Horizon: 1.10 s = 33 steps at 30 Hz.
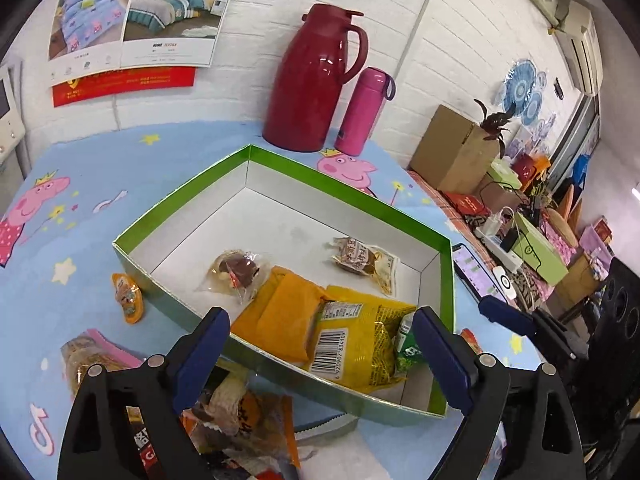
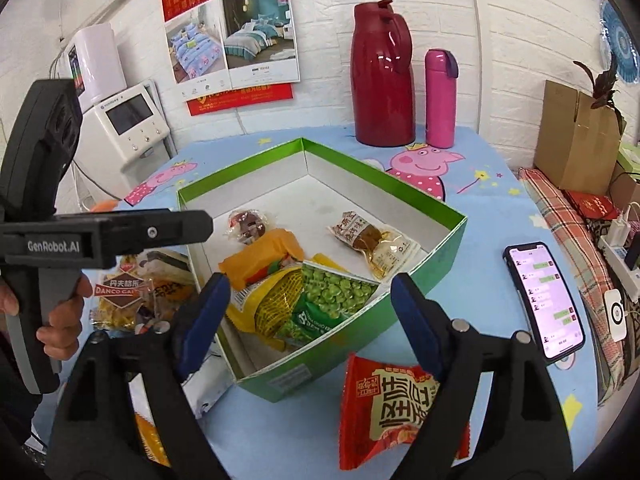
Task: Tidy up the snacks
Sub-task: 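Carry the orange bag with the left tool while the right carries the green bag to the box, then grasp the small red-labelled sausage with the right tool while the left grasps a green snack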
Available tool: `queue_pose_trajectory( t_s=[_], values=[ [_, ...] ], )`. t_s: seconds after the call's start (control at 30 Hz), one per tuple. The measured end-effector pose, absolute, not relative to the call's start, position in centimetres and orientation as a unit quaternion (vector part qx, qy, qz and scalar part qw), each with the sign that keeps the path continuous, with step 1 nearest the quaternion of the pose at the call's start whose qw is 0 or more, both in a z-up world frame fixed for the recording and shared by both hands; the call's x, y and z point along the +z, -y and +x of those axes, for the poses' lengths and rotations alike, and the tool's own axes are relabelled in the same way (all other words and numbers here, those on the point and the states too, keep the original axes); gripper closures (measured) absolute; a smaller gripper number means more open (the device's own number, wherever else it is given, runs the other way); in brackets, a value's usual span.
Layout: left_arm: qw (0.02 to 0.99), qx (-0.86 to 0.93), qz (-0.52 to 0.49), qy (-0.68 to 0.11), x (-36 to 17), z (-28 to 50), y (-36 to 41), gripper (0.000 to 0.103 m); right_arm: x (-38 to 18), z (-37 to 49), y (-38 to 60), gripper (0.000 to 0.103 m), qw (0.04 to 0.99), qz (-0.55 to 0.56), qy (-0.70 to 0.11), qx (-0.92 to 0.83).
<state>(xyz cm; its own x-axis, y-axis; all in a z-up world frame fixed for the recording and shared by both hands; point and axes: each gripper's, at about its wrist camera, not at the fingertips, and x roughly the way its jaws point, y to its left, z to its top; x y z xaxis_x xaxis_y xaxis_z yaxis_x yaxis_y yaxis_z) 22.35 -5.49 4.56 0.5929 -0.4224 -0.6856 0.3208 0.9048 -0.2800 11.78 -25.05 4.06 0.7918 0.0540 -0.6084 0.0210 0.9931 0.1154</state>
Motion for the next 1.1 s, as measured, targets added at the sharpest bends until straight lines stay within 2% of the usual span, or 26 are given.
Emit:
queue_pose_trajectory(
  t_s=[0.2, 0.4, 0.7, 0.93, 1.03, 1.1],
  values=[
    [0.897, -0.209, -0.038, -0.388, 6.7, 18.6, 6.1, 0.009, 8.0, 7.0, 25.0, 0.011, 0.961, 0.059, -0.269, 0.002],
    [0.895, -0.211, -0.017, -0.392, 7.2, 14.1, 6.6, 0.009, 9.1, 2.3, 24.7, 0.01, 0.965, 0.054, -0.255, -0.002],
    [0.889, -0.214, 0.018, -0.404, 4.3, 8.3, 6.1, 0.009, 3.3, -2.3, 25.3, 0.01, 0.938, 0.088, -0.333, -0.041],
    [0.878, -0.206, -0.01, -0.431, 1.3, 6.2, 3.3, 0.009, -1.5, -3.3, 25.0, 0.021, 0.911, 0.118, -0.392, -0.041],
    [0.877, -0.201, -0.041, -0.434, 0.8, 5.6, 1.6, 0.009, -2.3, -2.4, 24.8, 0.036, 0.907, 0.122, -0.402, -0.04],
    [0.877, -0.193, -0.05, -0.437, 0.3, 5.2, 0.5, 0.009, -2.6, -1.8, 24.7, 0.04, 0.906, 0.124, -0.404, -0.039]
  ],
)
